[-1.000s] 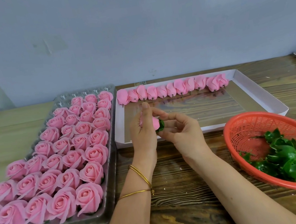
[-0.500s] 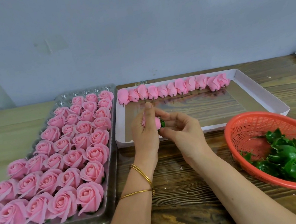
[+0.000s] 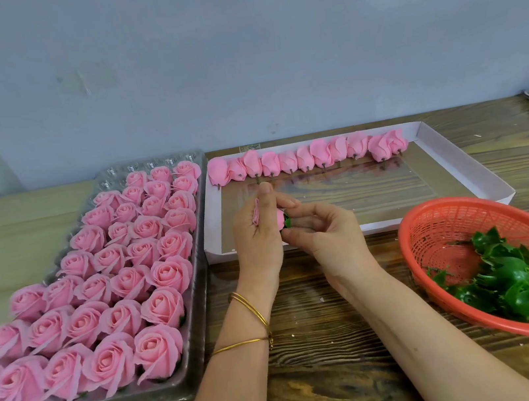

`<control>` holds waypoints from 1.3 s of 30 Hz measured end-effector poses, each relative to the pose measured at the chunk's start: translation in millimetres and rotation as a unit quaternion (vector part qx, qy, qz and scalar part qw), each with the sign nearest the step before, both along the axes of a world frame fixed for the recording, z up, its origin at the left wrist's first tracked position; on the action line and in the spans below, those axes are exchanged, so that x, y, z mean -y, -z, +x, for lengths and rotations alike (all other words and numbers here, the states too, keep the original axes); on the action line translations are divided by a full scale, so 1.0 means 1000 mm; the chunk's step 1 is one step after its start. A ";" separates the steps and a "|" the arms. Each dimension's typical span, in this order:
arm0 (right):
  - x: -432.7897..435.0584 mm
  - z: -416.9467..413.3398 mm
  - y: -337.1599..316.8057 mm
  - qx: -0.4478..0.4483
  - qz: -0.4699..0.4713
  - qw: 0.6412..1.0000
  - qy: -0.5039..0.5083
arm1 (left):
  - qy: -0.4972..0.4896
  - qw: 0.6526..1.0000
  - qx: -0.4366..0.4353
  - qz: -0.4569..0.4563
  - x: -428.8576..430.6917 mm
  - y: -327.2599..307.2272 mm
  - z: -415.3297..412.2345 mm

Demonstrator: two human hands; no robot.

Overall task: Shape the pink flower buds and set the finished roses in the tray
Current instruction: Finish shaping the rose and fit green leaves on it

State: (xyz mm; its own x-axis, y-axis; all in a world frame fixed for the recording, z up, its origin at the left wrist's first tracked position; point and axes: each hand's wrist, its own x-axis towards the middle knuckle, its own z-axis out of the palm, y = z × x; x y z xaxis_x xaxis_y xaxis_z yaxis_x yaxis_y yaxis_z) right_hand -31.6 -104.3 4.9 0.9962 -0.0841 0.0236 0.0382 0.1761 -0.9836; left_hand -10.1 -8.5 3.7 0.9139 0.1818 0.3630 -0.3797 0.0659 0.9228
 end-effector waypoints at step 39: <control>-0.008 -0.006 -0.006 0.014 -0.018 0.999 0.025 | -0.001 0.999 -0.033 -0.005 0.000 0.000 0.001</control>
